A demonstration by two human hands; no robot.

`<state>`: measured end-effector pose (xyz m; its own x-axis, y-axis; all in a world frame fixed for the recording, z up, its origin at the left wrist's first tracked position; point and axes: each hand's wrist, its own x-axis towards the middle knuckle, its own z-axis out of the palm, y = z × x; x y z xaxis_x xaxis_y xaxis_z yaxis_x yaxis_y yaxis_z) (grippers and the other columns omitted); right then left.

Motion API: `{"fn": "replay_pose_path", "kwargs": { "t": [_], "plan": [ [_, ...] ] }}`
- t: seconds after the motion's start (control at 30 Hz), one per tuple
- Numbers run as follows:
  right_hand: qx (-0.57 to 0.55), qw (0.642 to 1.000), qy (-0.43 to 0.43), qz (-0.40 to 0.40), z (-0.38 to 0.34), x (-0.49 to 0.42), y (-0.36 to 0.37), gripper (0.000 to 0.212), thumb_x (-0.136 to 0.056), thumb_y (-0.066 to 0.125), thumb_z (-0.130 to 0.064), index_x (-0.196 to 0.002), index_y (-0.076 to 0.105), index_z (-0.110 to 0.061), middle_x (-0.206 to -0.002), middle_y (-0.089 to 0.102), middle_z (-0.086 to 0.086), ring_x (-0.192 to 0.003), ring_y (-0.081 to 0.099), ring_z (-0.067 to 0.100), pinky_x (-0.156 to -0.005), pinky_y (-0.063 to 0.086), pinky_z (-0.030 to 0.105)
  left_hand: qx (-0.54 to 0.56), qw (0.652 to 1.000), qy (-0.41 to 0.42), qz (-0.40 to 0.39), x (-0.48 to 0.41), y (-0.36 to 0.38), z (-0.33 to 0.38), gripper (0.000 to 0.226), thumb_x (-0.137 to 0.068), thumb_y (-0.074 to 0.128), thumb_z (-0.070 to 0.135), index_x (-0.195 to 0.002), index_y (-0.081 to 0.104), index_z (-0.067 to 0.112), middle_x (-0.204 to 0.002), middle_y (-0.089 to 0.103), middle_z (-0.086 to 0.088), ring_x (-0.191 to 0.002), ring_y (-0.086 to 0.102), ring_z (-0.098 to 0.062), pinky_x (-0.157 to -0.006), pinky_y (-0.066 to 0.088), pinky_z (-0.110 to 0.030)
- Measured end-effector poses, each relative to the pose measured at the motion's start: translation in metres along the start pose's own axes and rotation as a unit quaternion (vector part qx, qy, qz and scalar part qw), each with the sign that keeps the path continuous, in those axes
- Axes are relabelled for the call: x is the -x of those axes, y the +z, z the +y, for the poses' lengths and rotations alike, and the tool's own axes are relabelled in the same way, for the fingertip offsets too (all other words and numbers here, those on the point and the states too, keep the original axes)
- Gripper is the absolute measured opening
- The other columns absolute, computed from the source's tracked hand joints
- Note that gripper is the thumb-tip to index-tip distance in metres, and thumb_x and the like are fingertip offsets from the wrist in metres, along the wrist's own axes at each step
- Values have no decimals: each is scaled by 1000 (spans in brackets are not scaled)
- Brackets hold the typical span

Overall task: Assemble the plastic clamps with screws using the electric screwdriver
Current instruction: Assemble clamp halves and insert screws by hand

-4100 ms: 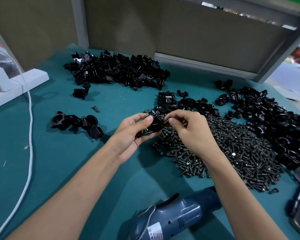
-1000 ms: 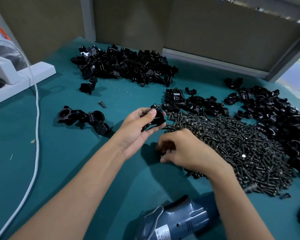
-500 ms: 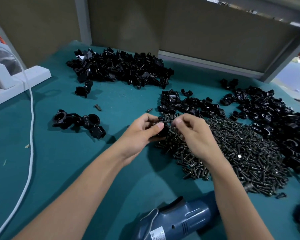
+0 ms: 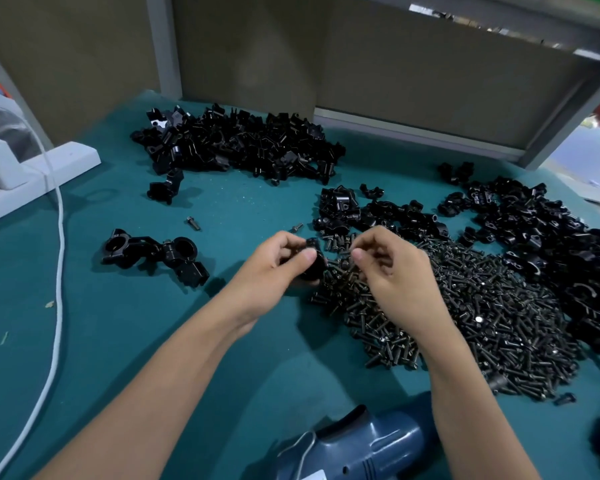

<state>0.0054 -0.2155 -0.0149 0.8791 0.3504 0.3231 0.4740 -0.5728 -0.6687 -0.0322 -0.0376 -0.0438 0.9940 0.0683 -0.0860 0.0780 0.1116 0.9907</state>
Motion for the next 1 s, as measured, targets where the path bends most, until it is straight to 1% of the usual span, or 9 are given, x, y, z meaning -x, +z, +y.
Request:
{"fn": "replay_pose_path", "kwargs": {
  "t": [0.07, 0.17, 0.23, 0.3, 0.47, 0.63, 0.73, 0.83, 1.0],
  "plan": [
    [24, 996, 15, -87, 4, 2, -3, 16, -90, 66, -11, -86, 66, -27, -78, 65, -14, -74, 60, -1, -66, 49, 12, 86, 996, -10, 26, -2, -5, 2, 7, -100, 53, 12, -101, 58, 8, -105, 70, -14, -82, 72, -18, -88, 57, -31],
    [89, 973, 9, -211, 6, 7, 5, 14, -87, 72, -19, -95, 73, -30, -86, 68, -16, -79, 61, -4, -68, 47, 7, 81, 995, -12, 63, -4, -8, 1, 6, -100, 53, 14, -100, 57, 11, -113, 68, -17, -80, 71, -18, -101, 47, -44],
    [85, 984, -10, -158, 4, 5, 9, 29, -84, 75, -31, -112, 70, -29, -94, 66, -15, -76, 59, 0, -67, 45, 8, 57, 997, -10, 49, -3, -5, -1, 4, -99, 55, 14, -101, 58, 13, -110, 69, -13, -81, 71, -16, -95, 51, -37],
    [-14, 995, 12, -98, -1, 3, 10, 45, -80, 76, -38, -122, 62, -32, -98, 65, -14, -74, 60, 1, -67, 48, 11, 54, 999, -3, 3, 0, 1, -2, 6, -96, 57, 12, -102, 60, 13, -98, 69, -4, -83, 68, -10, -85, 55, -24],
    [-129, 988, 51, -67, -9, 2, 10, 32, -81, 78, -16, -110, 66, -26, -90, 69, -8, -69, 68, 7, -68, 57, 20, 175, 982, -27, -62, 4, 6, 0, 22, -94, 55, 8, -112, 58, -4, -96, 65, -14, -88, 68, -19, -85, 59, -29],
    [37, 990, 107, -81, 9, -17, -19, 29, -86, 71, -34, -113, 64, -30, -87, 57, -25, -73, 64, -1, -62, 48, 10, 200, 979, -44, 2, 2, 1, 3, 19, -96, 54, 12, -109, 62, 1, -94, 57, -6, -82, 69, -16, -87, 58, -30],
    [156, 977, 140, -29, 31, -37, -44, 36, -91, 67, -31, -124, 62, -19, -103, 66, -12, -68, 63, 2, -51, 45, 8, 218, 975, -47, -1, 1, 0, 4, 20, -97, 53, 12, -110, 63, 1, -102, 53, -8, -93, 65, -20, -79, 58, -25],
    [227, 954, 198, 7, 54, -54, -67, 40, -93, 65, -27, -131, 59, -16, -121, 66, 9, -79, 61, 18, -74, 51, 25, 232, 971, -49, -7, 2, 0, 4, 19, -96, 54, 9, -109, 65, 0, -106, 49, -11, -95, 61, -18, -78, 58, -23],
    [239, 949, 200, -50, 67, -67, -68, 39, -90, 69, -24, -128, 62, -20, -122, 65, 10, -90, 58, 24, -83, 48, 32, 220, 975, -45, 3, 0, -2, 1, 19, -95, 57, 8, -110, 66, 2, -112, 51, -11, -81, 70, -8, -90, 58, -34]
  ]
}}
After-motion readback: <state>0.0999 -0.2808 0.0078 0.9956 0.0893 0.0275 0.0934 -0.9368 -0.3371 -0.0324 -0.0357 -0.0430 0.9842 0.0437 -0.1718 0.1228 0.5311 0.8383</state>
